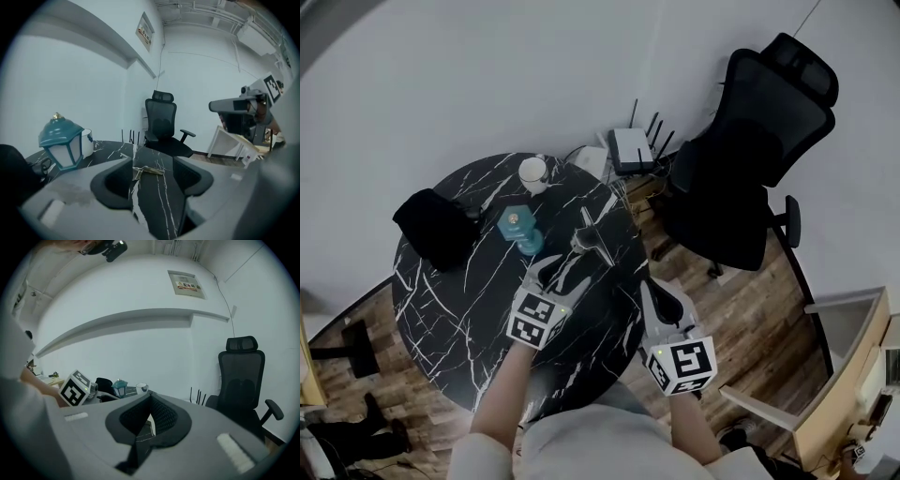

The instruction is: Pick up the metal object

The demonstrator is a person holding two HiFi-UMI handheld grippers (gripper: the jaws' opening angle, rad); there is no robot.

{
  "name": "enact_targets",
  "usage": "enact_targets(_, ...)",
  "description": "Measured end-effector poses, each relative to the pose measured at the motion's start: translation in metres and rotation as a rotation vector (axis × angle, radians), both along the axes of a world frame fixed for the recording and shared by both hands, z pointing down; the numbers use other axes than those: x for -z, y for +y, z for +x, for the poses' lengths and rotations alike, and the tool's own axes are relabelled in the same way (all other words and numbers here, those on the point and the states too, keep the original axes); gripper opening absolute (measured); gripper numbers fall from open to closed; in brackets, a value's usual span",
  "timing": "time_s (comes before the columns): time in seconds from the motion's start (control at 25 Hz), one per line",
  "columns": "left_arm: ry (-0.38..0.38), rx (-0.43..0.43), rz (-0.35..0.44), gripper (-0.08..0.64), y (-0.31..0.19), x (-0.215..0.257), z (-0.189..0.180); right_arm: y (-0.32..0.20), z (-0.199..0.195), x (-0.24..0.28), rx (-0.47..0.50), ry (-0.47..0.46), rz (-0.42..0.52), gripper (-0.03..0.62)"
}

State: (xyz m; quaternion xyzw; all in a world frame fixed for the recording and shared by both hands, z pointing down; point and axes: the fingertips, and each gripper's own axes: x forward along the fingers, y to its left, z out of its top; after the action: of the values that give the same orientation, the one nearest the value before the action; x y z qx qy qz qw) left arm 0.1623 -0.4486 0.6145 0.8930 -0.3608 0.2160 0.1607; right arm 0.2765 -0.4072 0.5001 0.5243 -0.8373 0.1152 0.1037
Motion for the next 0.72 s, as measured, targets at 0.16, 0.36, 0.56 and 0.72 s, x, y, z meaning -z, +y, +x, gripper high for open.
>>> enact_targets(0.16, -0.073, -0.028, -0.021, 0.3, -0.019, -0.026, 0.005, 0.0, 0.008, -0.009, -0.004, 0.002, -0.023, -0.002)
enact_targets(0.36, -0.154, -0.059, -0.054, 0.326, -0.038, -0.057, 0.008, 0.003, 0.018, -0.02, -0.011, 0.004, -0.055, -0.001)
enact_targets(0.56, -0.201, -0.089, -0.082, 0.346, -0.052, -0.082, 0.013, 0.003, 0.029, -0.033, -0.019, 0.011, -0.084, 0.0)
enact_targets(0.72, -0.245, -0.109, -0.089, 0.347, -0.063, -0.098, 0.014, 0.003, 0.036, -0.042, -0.03, 0.015, -0.107, 0.0)
